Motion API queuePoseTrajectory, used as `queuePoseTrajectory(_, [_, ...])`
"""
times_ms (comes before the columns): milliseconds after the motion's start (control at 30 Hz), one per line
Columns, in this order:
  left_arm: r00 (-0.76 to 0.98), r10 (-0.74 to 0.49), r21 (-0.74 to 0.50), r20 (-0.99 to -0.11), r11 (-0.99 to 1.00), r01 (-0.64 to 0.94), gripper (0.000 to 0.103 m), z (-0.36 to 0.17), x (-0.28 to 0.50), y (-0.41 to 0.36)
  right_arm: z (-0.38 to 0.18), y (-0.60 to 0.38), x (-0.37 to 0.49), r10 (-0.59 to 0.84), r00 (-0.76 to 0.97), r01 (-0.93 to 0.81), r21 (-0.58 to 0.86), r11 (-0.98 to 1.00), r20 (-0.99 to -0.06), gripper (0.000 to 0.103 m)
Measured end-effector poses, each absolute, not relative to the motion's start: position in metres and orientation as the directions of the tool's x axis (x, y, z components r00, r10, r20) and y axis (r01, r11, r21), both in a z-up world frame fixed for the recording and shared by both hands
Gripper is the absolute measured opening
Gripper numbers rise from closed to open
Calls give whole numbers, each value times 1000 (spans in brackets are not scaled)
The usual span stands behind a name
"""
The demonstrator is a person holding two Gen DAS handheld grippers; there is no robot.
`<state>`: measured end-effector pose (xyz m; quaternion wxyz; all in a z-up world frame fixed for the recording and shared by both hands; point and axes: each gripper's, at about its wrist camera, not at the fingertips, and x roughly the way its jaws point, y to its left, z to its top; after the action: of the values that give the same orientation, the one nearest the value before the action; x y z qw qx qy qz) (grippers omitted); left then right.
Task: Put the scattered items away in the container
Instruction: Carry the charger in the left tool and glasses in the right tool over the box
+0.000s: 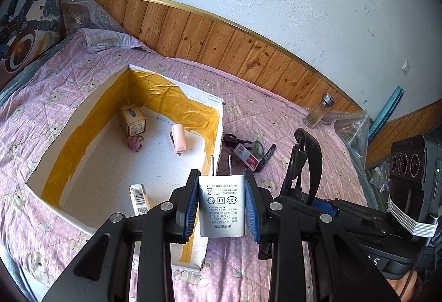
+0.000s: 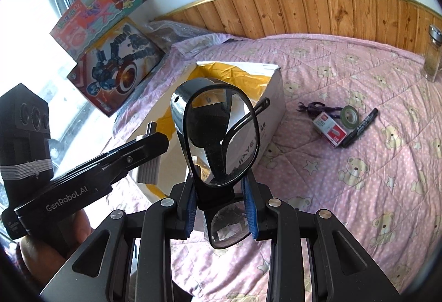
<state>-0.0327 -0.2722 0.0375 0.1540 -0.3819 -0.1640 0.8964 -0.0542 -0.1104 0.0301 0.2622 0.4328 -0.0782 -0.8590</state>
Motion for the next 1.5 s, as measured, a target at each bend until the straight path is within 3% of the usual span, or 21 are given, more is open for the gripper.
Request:
queuePoseTrajectory(833, [-689,308,-427,-656,-904,2,32,28,-73,-353,53,-178,-103,-563,-460,491,332,-806,-686,31])
queuePoseTrajectory(1500, [-553,247,-349,-796,-933,85,32,-21,-115,-363,-19,-235,-172,-429,-277,495,255,-831,-860,31])
